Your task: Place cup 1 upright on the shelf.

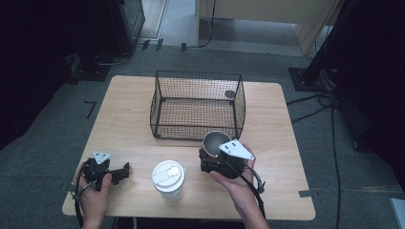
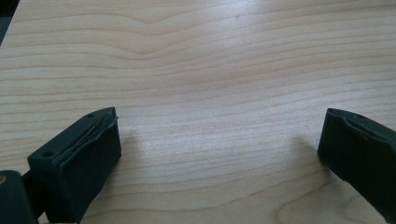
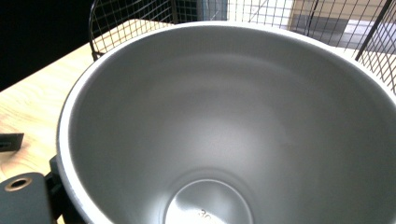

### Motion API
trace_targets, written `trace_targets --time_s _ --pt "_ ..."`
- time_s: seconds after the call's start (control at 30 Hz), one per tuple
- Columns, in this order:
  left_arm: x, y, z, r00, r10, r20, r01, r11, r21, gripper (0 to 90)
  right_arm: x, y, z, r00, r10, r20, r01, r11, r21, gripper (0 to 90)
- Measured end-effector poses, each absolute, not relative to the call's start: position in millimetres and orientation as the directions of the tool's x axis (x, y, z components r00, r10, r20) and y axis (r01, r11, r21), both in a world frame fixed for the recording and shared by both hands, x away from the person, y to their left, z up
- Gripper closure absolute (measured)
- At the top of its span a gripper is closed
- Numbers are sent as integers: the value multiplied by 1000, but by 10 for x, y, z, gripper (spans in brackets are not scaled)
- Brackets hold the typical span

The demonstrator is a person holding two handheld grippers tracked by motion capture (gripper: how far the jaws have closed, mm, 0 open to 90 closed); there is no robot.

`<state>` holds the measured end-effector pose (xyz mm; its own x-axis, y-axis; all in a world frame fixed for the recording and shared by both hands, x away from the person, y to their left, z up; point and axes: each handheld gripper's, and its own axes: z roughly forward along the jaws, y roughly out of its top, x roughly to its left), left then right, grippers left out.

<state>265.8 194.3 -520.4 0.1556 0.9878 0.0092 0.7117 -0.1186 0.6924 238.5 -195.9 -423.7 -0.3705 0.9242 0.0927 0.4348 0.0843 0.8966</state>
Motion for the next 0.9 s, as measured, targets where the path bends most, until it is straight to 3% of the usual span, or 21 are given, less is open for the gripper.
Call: trace_targets --time_s 0.9 --pt "2658 1942 -5204 154 988 8 712 -117 692 0 2604 -1904 -3823 -371 925 84 371 65 926 75"
